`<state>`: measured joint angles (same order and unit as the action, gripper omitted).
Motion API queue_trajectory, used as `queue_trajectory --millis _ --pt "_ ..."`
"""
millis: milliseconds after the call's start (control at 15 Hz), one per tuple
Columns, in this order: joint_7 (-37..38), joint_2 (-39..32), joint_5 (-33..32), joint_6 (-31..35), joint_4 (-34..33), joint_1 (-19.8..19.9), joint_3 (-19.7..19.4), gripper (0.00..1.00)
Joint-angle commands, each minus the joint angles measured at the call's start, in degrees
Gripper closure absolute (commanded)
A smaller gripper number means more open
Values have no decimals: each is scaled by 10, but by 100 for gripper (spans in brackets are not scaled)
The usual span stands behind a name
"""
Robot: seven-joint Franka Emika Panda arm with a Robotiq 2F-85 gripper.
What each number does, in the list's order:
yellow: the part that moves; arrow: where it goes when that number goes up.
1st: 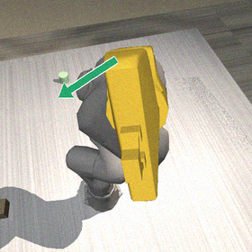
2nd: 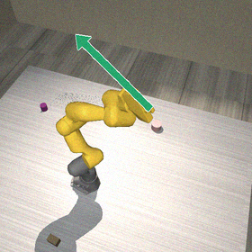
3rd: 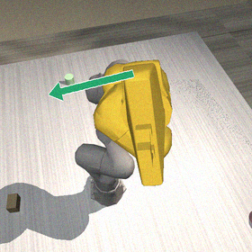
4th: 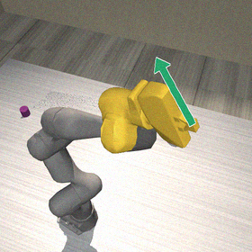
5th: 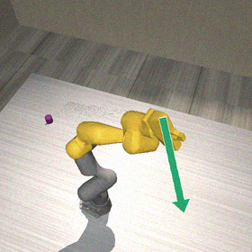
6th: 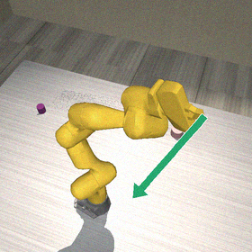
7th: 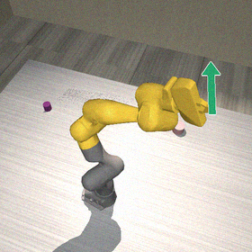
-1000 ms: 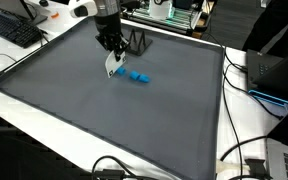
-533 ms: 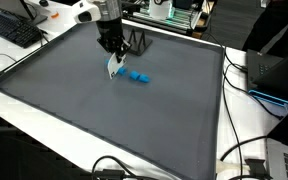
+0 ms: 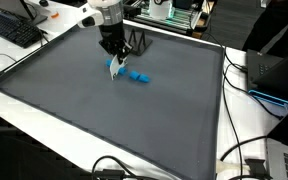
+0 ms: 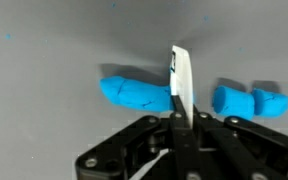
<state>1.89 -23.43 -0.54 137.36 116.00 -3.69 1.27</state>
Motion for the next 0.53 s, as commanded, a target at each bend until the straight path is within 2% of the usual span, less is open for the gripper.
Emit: queue_trajectory --millis 0,467 --pt "-10 -13 18 1 8 5 15 99" --pt "-4 4 14 12 17 0 19 99"
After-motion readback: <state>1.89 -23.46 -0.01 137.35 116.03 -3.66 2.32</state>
